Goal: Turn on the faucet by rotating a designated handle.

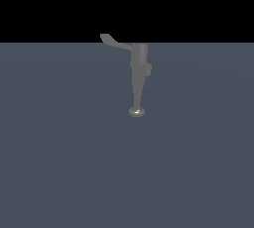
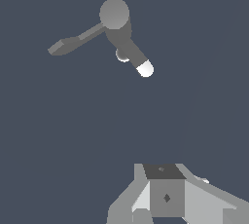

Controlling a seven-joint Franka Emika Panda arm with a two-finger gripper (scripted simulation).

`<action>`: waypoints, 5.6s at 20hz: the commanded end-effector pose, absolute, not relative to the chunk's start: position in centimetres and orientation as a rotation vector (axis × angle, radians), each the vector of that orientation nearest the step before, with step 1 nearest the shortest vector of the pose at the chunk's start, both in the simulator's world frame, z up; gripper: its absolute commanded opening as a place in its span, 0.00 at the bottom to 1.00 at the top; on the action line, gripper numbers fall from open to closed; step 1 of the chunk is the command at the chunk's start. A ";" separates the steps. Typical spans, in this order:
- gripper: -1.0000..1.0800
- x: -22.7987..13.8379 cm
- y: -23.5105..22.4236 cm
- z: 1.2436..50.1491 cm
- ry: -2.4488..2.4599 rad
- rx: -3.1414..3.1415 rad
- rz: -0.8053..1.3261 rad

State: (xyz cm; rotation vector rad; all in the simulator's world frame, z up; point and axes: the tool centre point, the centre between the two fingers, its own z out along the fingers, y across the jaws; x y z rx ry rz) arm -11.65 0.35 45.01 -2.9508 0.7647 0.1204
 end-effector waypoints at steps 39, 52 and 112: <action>0.00 9.0 6.1 30.8 2.077 -2.351 0.017; 0.00 9.5 6.5 30.0 2.123 -2.316 0.001; 0.00 -3.5 -2.2 30.1 2.110 -2.322 -0.005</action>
